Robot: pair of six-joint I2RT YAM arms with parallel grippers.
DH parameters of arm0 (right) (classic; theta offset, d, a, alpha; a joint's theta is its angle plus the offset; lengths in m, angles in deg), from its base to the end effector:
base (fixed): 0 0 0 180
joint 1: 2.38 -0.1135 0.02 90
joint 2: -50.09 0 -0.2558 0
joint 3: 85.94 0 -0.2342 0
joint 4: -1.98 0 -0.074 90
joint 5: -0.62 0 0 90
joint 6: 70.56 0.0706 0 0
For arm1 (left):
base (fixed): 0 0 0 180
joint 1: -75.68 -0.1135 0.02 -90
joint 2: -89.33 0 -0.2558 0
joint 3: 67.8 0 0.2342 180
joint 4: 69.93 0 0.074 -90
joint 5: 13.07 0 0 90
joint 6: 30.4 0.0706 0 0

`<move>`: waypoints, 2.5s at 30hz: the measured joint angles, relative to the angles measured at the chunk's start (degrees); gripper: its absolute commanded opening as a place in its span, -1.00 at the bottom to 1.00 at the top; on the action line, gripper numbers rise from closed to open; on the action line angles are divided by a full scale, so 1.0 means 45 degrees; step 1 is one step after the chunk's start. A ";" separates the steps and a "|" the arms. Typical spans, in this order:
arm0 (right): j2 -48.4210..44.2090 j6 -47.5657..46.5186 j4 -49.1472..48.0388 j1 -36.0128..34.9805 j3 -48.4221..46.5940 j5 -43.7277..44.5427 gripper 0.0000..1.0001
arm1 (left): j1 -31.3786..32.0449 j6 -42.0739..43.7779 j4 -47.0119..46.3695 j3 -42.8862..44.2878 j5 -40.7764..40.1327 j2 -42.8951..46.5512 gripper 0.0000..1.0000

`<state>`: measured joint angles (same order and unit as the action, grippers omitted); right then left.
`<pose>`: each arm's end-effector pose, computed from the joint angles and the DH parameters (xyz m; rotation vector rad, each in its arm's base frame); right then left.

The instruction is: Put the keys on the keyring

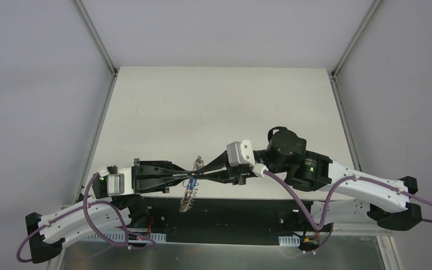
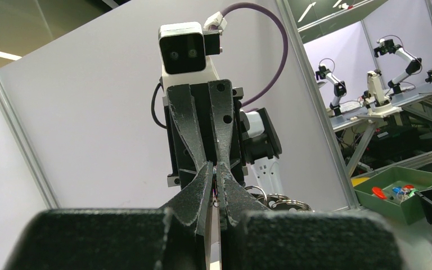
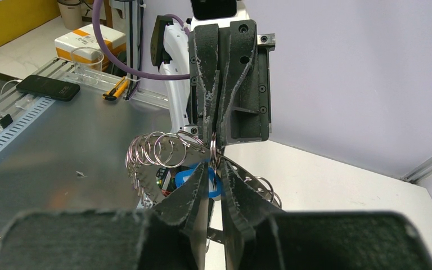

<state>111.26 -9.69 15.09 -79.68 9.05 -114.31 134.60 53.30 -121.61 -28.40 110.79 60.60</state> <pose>0.0252 0.2470 0.4580 -1.3702 0.5492 0.9905 0.0114 -0.0952 0.3973 0.7768 0.1743 -1.2244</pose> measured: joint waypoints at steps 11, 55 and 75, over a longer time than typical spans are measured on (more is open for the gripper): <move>0.0005 0.0034 0.0000 0.0000 -0.0005 0.0049 -1.00 | 0.0000 0.0005 0.0306 0.0000 -0.0044 0.0146 -1.00; 0.2841 0.4046 1.0967 0.3123 -0.3993 -0.4376 -1.00 | 0.0000 -0.3803 1.9307 0.7567 -0.1200 -0.1608 -0.39; 0.4425 0.4609 1.0287 0.3458 -0.3832 -0.7121 -1.00 | 0.0000 -0.4129 2.0002 0.7849 -0.0121 -0.2773 -0.38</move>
<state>131.17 11.05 61.38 -64.12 -8.20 -146.35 134.60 34.72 -31.60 6.92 110.25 48.12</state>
